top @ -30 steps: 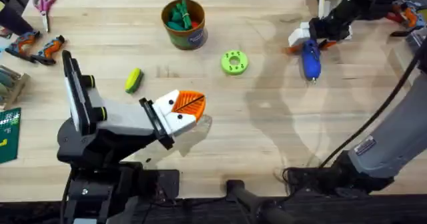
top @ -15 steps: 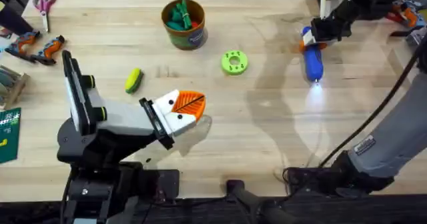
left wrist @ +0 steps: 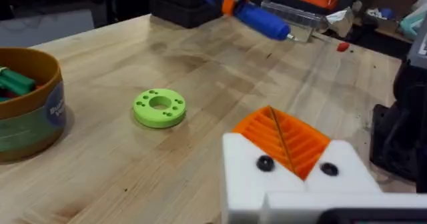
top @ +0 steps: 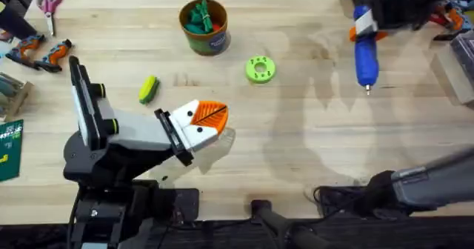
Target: Pick up the gripper from the table and insert it into the empty holder that is missing its gripper. Then pick up a screw, insert it into the mounting hole, and use the screwdriver to tighten it. Finally, clean up the table by picking up the vegetable and placing it into the bucket.
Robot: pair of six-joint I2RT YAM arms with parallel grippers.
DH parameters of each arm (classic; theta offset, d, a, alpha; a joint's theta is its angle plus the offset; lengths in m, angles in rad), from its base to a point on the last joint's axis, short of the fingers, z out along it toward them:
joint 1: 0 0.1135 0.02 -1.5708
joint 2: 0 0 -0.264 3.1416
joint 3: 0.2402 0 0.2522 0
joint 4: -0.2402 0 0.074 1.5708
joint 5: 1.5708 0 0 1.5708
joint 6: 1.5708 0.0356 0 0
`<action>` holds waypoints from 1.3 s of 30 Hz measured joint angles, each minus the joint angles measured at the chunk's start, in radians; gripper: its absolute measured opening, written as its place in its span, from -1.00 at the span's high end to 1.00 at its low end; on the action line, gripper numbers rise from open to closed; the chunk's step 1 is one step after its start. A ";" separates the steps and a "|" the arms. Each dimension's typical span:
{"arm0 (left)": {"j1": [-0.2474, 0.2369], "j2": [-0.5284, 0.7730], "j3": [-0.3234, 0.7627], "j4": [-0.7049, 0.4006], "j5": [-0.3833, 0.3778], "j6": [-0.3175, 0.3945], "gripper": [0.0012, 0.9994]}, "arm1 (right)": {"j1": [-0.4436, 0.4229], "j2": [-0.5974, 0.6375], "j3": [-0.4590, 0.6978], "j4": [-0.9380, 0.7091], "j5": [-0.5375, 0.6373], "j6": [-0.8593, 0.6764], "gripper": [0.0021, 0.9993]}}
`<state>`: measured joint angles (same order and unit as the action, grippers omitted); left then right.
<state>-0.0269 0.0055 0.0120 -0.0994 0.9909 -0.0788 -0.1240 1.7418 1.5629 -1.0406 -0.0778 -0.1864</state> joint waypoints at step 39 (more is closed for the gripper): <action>0.000 0.000 0.000 0.000 0.000 0.000 0.99 | 0.504 -0.815 -0.803 1.355 -0.583 0.165 0.95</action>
<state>-0.0269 0.0053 0.0120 -0.0994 0.9912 -0.0788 0.3797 0.9268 0.7597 0.3144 -0.6607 -0.0216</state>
